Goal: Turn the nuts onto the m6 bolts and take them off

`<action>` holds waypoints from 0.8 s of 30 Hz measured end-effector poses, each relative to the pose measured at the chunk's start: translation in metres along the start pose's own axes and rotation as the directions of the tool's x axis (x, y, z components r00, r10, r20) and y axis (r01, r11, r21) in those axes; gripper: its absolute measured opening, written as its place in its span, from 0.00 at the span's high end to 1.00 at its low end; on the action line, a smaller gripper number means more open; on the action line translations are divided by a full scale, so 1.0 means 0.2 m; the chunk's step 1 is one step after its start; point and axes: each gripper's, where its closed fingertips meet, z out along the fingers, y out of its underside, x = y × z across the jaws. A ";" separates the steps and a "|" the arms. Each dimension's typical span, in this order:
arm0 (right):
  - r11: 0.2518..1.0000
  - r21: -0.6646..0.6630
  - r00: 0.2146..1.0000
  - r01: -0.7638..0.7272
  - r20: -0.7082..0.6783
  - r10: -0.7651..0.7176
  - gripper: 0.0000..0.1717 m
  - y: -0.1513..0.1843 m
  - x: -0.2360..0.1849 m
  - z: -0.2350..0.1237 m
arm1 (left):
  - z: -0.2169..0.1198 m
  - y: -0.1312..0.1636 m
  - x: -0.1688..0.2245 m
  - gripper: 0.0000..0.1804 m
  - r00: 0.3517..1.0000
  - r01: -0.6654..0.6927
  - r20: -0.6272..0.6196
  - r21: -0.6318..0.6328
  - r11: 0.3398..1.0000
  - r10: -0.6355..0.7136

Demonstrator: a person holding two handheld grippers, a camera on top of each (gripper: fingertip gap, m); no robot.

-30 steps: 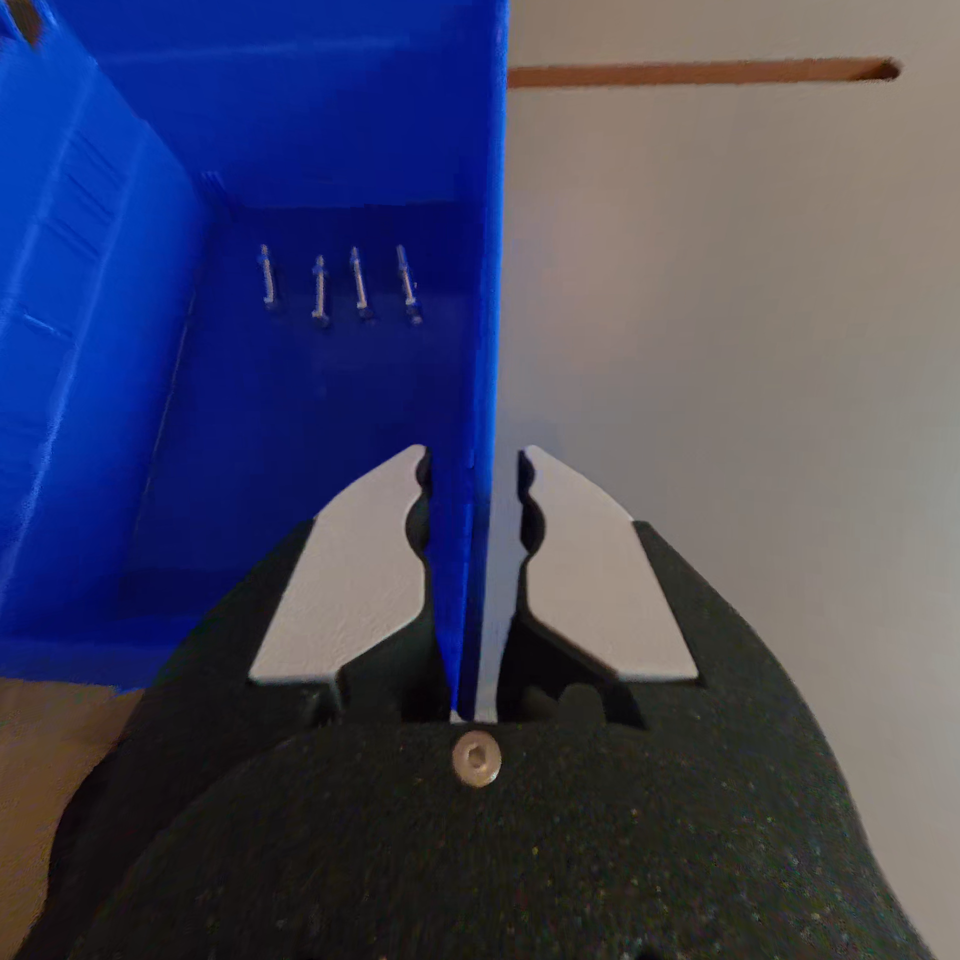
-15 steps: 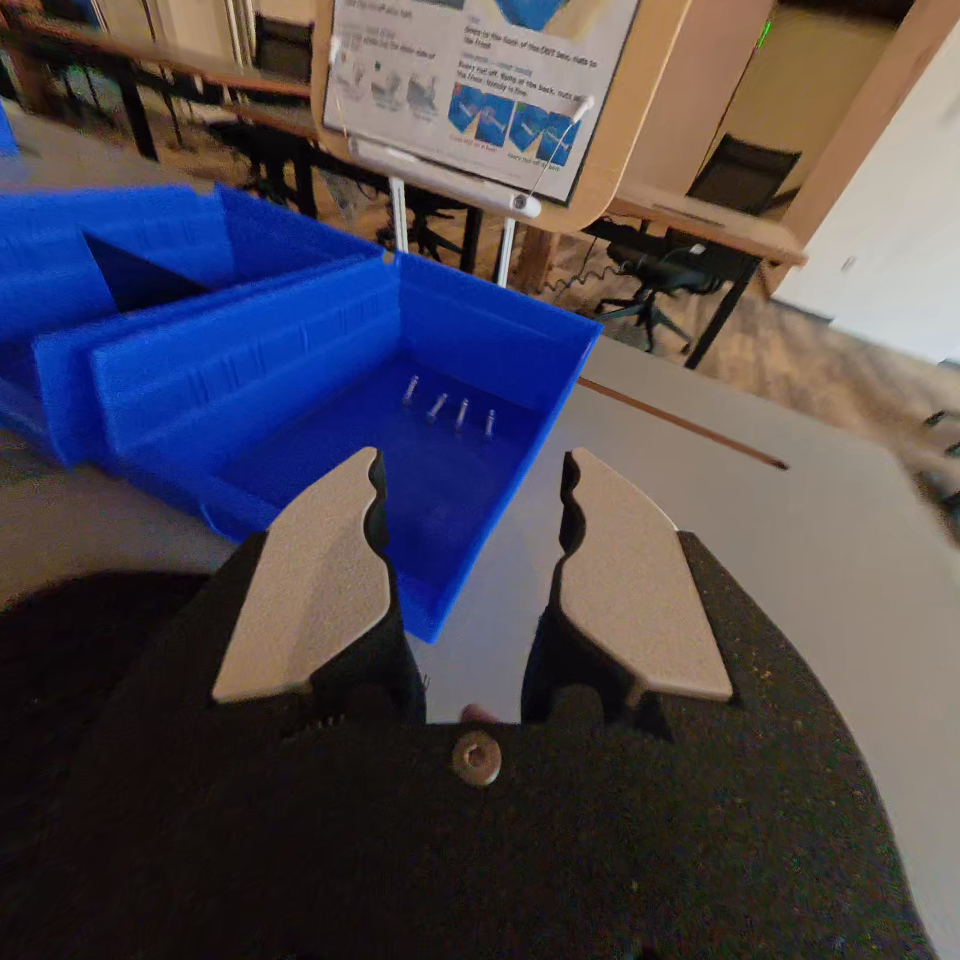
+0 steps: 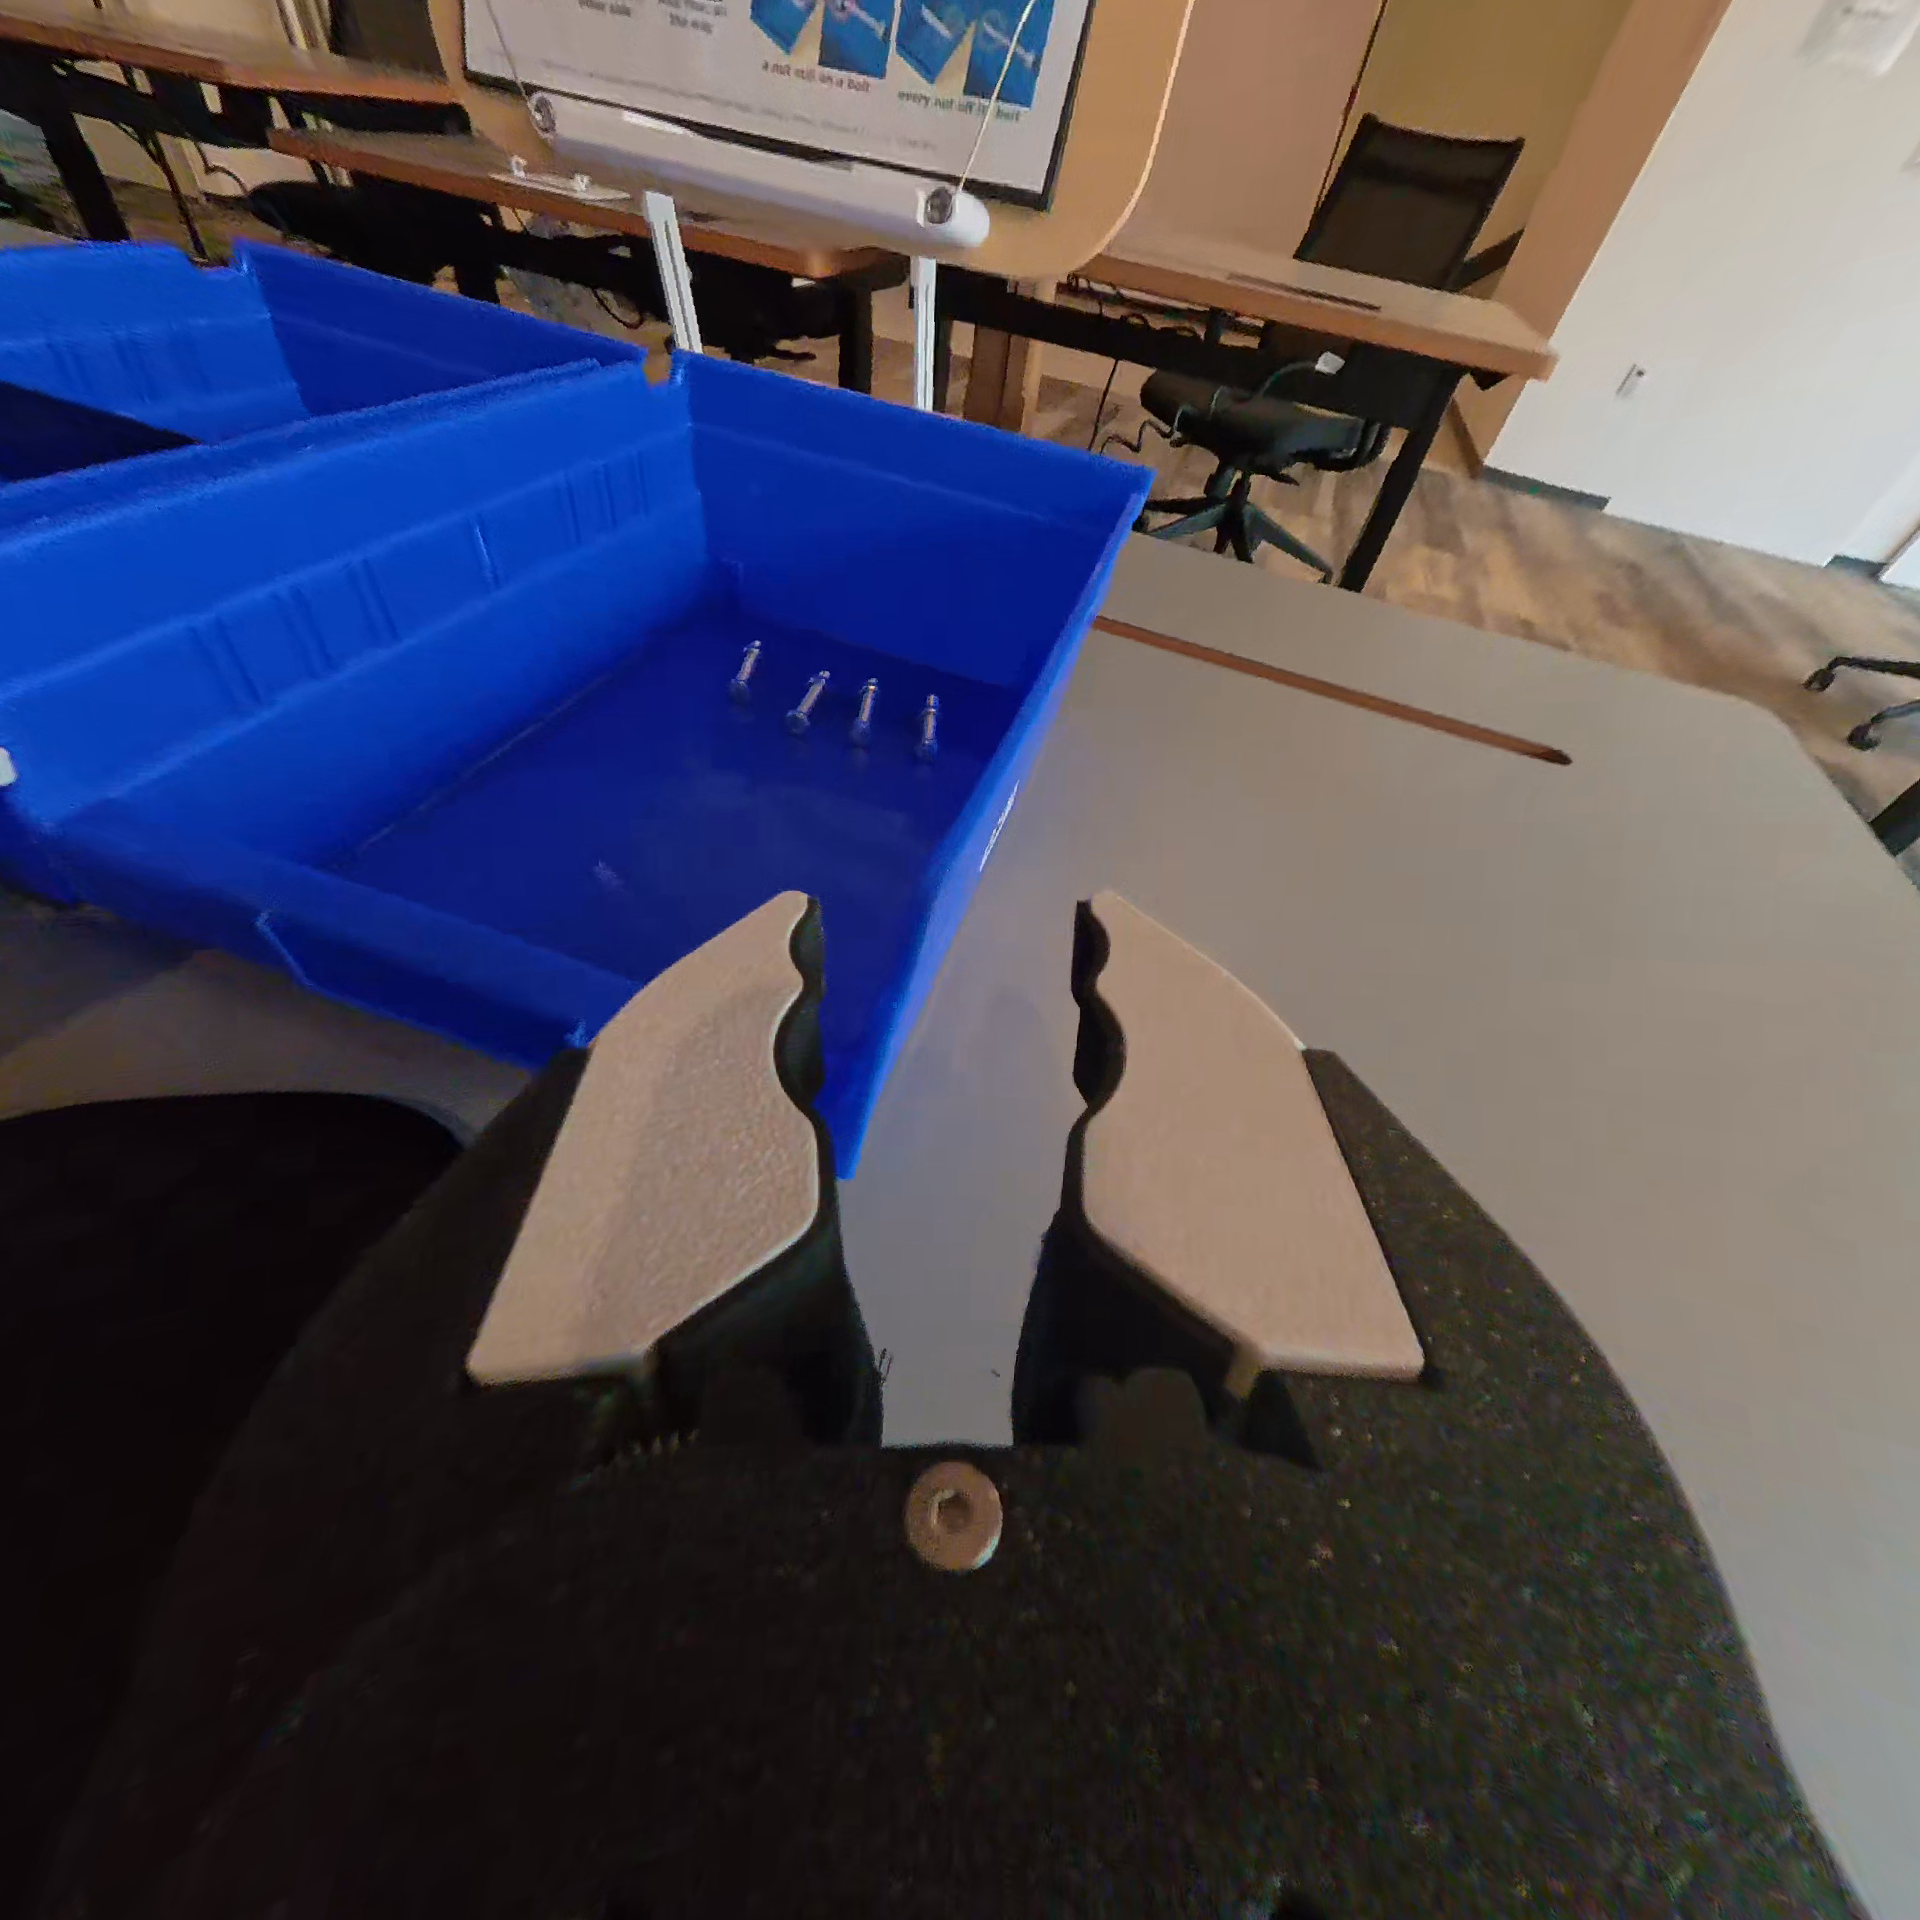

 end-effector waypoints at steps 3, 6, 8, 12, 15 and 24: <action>0.999 -0.048 1.000 0.000 -0.011 -0.001 0.72 0.04 0.00 0.02 | 0.01 0.01 -0.01 0.90 0.998 -0.017 0.057 -0.005 1.000 0.017; 0.995 -0.097 1.000 -0.002 -0.021 0.000 0.70 0.07 0.00 0.06 | 0.01 0.01 0.01 0.82 0.997 -0.031 0.075 -0.012 0.999 0.031; 0.993 -0.114 1.000 -0.002 -0.030 -0.001 0.71 0.08 0.00 0.07 | 0.01 0.01 0.02 0.80 0.995 -0.036 0.098 -0.003 0.999 0.036; 0.988 -0.151 0.998 0.021 -0.049 -0.029 0.75 0.09 0.01 0.11 | 0.04 0.02 0.02 0.81 0.992 -0.016 0.122 -0.008 1.000 0.016; 0.979 -0.196 0.996 0.048 -0.069 -0.063 0.76 0.12 0.02 0.14 | 0.08 0.02 0.01 0.82 0.991 0.013 0.134 -0.015 1.000 -0.011; 0.961 -0.260 0.988 0.098 -0.093 -0.126 0.97 0.15 0.05 0.21 | 0.16 0.04 -0.02 0.95 0.991 -0.039 0.128 -0.072 0.997 0.048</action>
